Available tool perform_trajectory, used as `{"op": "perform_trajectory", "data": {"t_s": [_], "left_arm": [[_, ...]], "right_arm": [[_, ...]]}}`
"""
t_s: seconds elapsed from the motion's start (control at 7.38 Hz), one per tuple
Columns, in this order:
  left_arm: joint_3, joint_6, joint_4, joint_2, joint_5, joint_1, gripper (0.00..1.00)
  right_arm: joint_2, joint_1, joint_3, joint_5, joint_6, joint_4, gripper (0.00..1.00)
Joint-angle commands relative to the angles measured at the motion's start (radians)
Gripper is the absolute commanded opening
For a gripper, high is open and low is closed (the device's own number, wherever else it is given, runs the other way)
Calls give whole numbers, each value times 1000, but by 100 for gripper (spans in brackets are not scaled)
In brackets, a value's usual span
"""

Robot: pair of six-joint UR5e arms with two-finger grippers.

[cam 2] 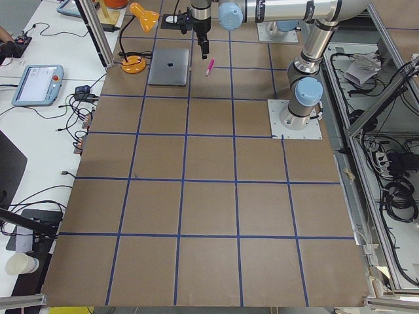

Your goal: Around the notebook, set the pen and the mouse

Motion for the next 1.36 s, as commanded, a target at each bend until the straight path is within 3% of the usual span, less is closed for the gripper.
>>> {"op": "perform_trajectory", "data": {"t_s": [0.0,0.14,0.68,1.22], "left_arm": [[62,70,-25,-26,2,6,100],[68,70,-30,-26,2,7,100],[70,69,-30,-20,2,7,100],[68,70,-32,-13,2,7,100]], "right_arm": [[15,-3,-36,-3,-4,24,100],[12,-1,-33,-2,-8,77,100],[4,6,-114,-9,-2,94,100],[-3,8,-108,-21,7,151,100]]}}
